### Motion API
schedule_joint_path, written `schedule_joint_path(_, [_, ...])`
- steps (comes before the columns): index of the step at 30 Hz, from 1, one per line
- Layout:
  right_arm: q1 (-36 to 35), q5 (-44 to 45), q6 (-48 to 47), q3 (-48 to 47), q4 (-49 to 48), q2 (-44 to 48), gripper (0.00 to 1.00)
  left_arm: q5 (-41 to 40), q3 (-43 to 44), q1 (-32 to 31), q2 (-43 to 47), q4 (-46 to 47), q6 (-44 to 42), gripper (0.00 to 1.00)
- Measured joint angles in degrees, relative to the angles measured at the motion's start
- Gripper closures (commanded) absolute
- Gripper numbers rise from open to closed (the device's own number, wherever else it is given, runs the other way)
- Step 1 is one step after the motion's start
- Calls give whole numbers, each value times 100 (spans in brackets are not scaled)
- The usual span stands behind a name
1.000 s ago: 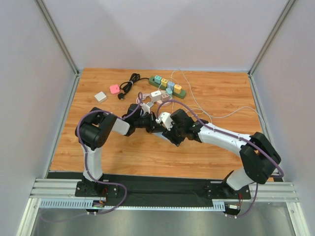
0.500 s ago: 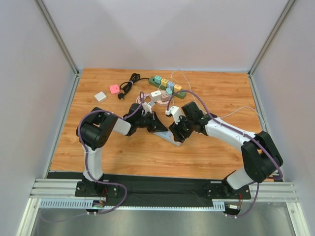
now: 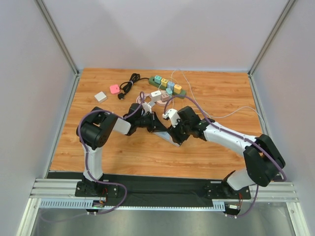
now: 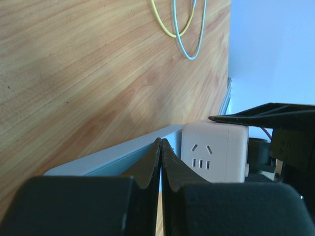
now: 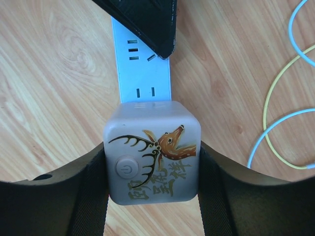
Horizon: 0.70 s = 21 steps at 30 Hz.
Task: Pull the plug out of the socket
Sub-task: Remove the plug from the socket.
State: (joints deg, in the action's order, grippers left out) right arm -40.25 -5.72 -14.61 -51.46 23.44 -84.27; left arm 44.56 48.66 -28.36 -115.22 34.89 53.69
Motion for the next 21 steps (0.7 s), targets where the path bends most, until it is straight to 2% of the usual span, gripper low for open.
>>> schedule_joint_path(6, [1003, -1460, 140, 0, 31, 46, 100, -114, 98, -37, -13, 24, -20, 95])
schedule_joint_path(10, [1311, -1886, 236, 0, 52, 46, 100, -157, 107, -44, -13, 37, -26, 95])
schedule_joint_path(14, [1113, -1563, 264, 0, 52, 46, 100, -170, 107, -44, -13, 35, -33, 95])
schedule_joint_path(21, [92, 7, -57, 0, 33, 92, 100, -138, 146, -42, -24, -98, -136, 95])
